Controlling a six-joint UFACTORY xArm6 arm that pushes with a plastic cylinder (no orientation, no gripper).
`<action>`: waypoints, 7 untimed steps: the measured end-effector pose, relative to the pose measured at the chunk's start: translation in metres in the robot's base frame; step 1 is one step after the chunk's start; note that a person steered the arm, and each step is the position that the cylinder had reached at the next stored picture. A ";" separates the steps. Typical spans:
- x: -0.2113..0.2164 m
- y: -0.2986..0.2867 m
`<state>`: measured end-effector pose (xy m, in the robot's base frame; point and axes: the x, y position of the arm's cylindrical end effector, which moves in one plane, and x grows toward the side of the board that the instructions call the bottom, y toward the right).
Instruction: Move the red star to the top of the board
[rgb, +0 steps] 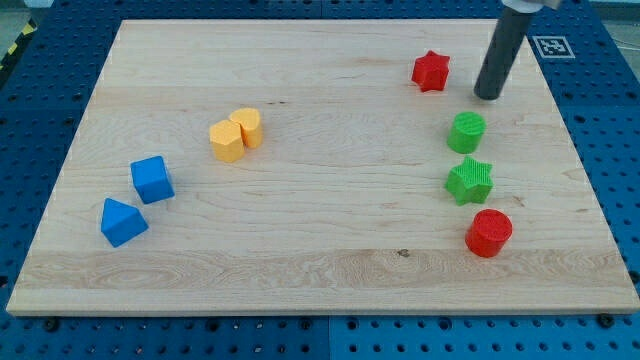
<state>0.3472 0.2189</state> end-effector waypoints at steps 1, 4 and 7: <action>-0.011 0.005; -0.023 -0.064; -0.053 -0.064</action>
<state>0.2941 0.1552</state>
